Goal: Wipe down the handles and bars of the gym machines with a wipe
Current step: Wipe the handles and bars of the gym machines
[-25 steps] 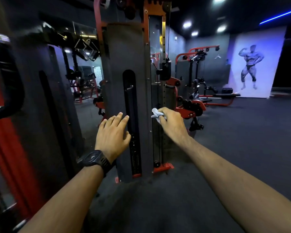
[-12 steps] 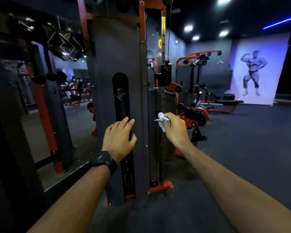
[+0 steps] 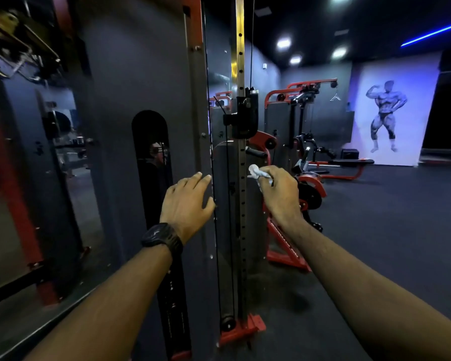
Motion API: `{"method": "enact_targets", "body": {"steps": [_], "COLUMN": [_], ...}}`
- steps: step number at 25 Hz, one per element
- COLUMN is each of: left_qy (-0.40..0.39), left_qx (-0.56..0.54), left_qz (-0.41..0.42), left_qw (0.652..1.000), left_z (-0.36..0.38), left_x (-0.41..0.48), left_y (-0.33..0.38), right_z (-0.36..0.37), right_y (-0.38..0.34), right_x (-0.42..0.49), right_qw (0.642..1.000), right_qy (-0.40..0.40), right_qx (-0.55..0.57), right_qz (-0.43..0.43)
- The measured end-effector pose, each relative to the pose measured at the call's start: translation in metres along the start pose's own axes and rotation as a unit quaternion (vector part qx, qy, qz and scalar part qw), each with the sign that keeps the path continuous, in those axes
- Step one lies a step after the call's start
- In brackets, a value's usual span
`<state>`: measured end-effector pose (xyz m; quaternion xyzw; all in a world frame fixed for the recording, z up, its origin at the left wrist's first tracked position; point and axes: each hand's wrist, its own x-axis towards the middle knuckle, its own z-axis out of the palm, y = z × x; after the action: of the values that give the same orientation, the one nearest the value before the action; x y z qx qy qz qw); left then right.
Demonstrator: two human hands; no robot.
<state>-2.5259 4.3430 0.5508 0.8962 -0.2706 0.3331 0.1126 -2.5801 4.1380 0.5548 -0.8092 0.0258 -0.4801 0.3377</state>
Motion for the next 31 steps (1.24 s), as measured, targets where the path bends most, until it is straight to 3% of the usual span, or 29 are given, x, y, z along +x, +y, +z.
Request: {"method": "enact_targets", "body": {"steps": [10, 15, 20, 26, 28, 31], "left_qy": [0.014, 0.037, 0.094, 0.168, 0.216, 0.226], "left_qx": [-0.009, -0.047, -0.128, -0.235, -0.238, -0.252], "left_qz": [0.025, 0.066, 0.114, 0.146, 0.15, 0.146], "left_qw": [1.0, 0.996, 0.981, 0.946, 0.935, 0.93], "left_z": [0.148, 0.236, 0.316, 0.391, 0.401, 0.425], "left_x": [0.227, 0.329, 0.408, 0.509, 0.519, 0.527], "left_y": [-0.022, -0.055, -0.084, -0.087, -0.069, -0.061], "right_z": [0.102, 0.16, 0.222, 0.284, 0.29, 0.292], "right_y": [0.143, 0.196, 0.222, 0.235, 0.235, 0.233], "right_x": [0.176, 0.24, 0.281, 0.373, 0.398, 0.404], "right_qw": [0.997, 0.987, 0.947, 0.801, 0.75, 0.689], "right_qy": [0.013, 0.036, 0.014, 0.044, 0.02, -0.049], "right_qx": [-0.038, -0.124, -0.269, -0.514, -0.603, -0.692], "right_qz": [-0.059, -0.096, -0.175, -0.304, -0.269, -0.209]}}
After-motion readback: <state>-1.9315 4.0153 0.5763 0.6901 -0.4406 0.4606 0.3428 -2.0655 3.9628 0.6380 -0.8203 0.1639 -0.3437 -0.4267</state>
